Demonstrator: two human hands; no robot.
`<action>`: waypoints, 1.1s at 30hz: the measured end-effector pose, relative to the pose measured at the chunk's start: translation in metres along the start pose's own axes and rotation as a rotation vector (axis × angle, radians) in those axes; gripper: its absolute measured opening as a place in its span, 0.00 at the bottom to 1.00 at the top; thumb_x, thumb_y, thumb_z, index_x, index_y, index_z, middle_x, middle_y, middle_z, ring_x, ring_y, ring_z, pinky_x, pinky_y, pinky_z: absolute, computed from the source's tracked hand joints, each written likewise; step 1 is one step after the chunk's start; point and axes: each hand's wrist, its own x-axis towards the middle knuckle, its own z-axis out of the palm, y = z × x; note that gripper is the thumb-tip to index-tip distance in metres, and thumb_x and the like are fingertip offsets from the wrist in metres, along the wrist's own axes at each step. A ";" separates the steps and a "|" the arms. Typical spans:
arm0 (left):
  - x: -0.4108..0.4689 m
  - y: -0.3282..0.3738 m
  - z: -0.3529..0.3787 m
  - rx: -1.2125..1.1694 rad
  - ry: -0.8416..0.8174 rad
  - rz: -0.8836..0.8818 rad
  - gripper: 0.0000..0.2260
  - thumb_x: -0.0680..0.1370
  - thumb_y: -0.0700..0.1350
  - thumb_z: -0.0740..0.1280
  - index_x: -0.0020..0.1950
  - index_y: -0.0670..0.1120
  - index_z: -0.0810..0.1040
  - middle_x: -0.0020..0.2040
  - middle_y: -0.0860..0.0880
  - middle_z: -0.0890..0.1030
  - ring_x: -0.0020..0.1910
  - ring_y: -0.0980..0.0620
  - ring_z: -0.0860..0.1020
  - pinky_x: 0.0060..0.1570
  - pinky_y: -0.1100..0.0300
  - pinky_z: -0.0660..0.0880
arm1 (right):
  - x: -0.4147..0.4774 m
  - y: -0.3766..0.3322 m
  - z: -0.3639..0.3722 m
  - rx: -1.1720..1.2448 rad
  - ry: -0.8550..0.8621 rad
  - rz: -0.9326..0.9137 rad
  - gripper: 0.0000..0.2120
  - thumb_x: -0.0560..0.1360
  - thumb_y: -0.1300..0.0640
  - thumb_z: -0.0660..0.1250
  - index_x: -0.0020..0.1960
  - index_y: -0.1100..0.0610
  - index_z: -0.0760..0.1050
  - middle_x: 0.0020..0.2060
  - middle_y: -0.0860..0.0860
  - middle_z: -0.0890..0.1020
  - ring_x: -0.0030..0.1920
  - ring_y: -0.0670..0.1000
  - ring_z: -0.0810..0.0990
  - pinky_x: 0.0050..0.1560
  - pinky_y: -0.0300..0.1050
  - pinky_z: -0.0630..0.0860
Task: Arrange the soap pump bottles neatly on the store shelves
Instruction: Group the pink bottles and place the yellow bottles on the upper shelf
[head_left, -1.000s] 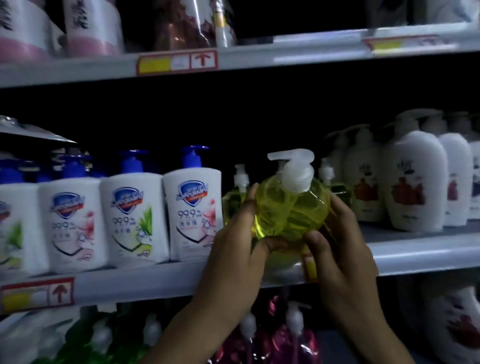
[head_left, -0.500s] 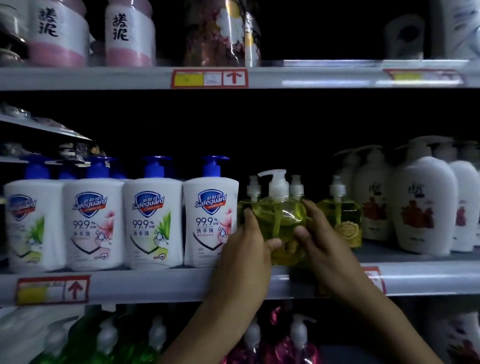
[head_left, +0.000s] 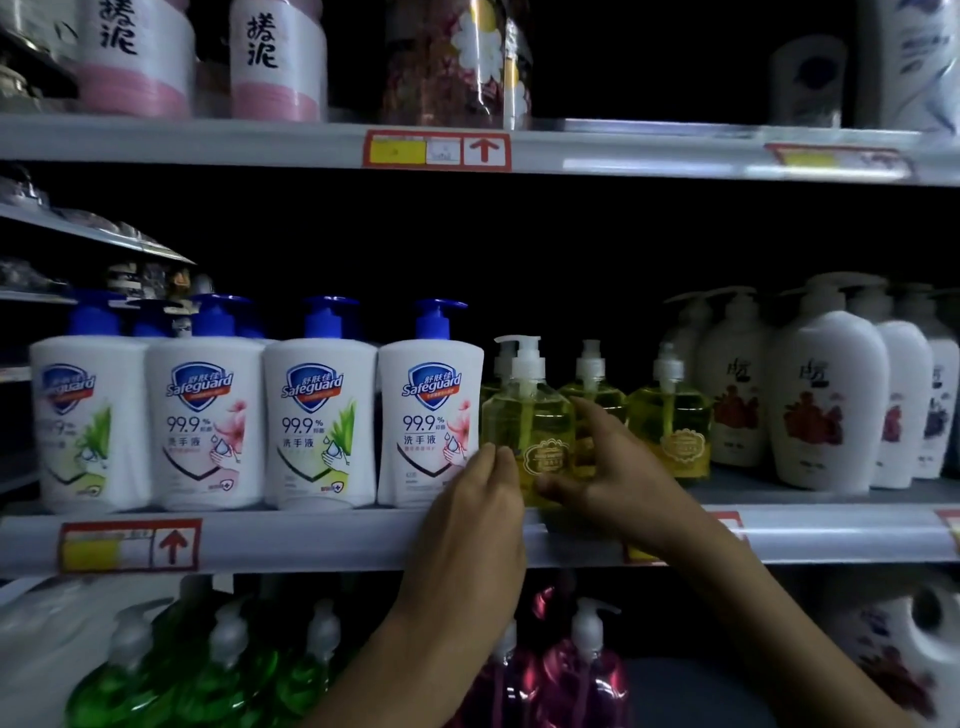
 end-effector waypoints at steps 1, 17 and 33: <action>-0.001 -0.001 0.000 0.001 0.000 0.005 0.26 0.81 0.39 0.59 0.77 0.45 0.55 0.76 0.49 0.61 0.73 0.52 0.63 0.70 0.61 0.61 | -0.001 0.001 0.002 -0.008 0.018 -0.006 0.45 0.68 0.43 0.74 0.77 0.50 0.53 0.70 0.53 0.68 0.67 0.53 0.72 0.65 0.54 0.72; -0.107 -0.065 0.039 0.079 0.188 0.436 0.08 0.76 0.35 0.59 0.40 0.38 0.77 0.41 0.39 0.76 0.40 0.38 0.74 0.39 0.44 0.72 | -0.138 -0.024 0.092 -0.202 0.381 -0.205 0.08 0.73 0.59 0.63 0.49 0.60 0.77 0.44 0.58 0.76 0.44 0.60 0.75 0.41 0.53 0.72; -0.281 -0.308 0.178 -0.010 -0.958 -0.931 0.08 0.78 0.41 0.63 0.55 0.41 0.75 0.50 0.41 0.78 0.50 0.43 0.78 0.39 0.59 0.67 | -0.223 0.028 0.337 -0.169 -1.072 0.325 0.19 0.79 0.57 0.60 0.69 0.58 0.68 0.66 0.59 0.74 0.63 0.60 0.74 0.61 0.52 0.74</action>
